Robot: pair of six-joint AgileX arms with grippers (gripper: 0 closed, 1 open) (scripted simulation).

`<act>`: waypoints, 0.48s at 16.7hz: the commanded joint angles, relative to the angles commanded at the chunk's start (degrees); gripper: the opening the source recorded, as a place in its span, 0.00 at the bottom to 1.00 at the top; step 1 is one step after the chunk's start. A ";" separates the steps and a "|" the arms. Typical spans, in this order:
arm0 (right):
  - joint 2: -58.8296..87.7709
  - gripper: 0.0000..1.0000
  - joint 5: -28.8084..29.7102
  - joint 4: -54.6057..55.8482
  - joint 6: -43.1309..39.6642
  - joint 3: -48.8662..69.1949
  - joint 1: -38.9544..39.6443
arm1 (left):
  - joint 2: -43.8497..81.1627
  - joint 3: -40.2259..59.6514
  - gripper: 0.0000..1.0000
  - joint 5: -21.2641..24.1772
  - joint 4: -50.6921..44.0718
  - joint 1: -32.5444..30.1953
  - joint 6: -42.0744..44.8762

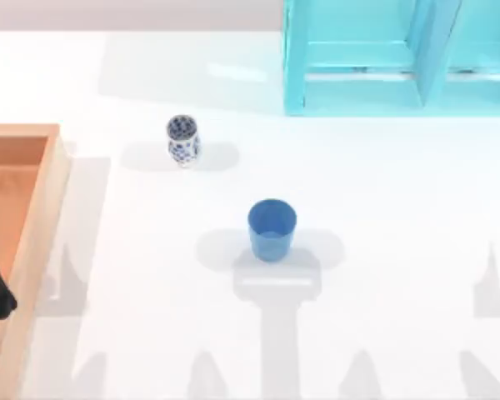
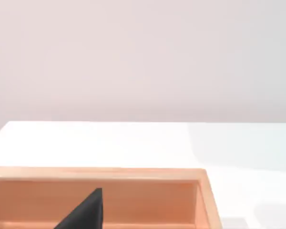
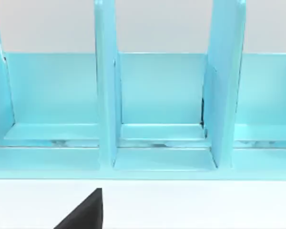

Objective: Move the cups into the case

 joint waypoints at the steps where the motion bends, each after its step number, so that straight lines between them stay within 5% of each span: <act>1: 0.00 1.00 0.00 0.00 0.00 0.00 0.00 | 0.00 0.00 1.00 0.00 0.00 0.00 0.00; 8: 0.00 1.00 0.00 0.00 0.00 0.00 0.00 | 12.11 11.35 1.00 -0.82 -7.29 -0.29 -4.79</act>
